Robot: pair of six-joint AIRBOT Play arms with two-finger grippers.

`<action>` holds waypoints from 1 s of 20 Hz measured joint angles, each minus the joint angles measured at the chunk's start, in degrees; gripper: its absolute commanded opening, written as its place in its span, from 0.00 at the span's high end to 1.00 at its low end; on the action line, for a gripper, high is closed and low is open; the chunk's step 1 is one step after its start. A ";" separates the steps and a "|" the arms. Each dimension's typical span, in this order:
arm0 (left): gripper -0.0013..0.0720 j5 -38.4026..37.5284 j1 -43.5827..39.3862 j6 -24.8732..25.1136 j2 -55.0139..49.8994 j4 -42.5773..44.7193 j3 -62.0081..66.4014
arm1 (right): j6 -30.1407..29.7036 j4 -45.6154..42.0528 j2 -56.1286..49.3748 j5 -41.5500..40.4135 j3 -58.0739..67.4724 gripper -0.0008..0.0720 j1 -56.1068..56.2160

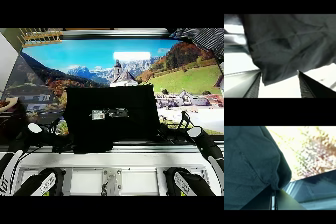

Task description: Fold the clothes and pants, and hang the long-sleeved shirts on hangers.

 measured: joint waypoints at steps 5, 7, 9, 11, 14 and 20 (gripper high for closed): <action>0.44 2.38 -7.43 -2.93 -3.91 1.20 0.24 | 0.00 0.00 0.00 0.00 0.00 0.96 0.00; 0.89 4.33 -10.12 -3.74 -5.46 0.83 1.01 | 0.00 0.00 0.02 0.00 0.00 0.96 0.00; 0.97 5.03 -11.85 -4.22 -5.25 0.63 2.27 | 0.00 -0.02 0.09 0.37 0.11 0.97 -0.02; 0.97 5.11 -12.13 -4.68 -3.21 0.96 3.63 | -0.02 -0.44 0.13 1.60 1.05 0.97 -0.04; 0.97 1.01 -9.97 -5.05 2.25 3.19 5.64 | -0.15 -4.57 0.11 7.26 5.29 0.97 -0.04; 0.97 -13.99 -5.35 -6.78 18.01 4.83 6.99 | -0.90 -16.46 0.13 30.16 18.27 0.97 -0.04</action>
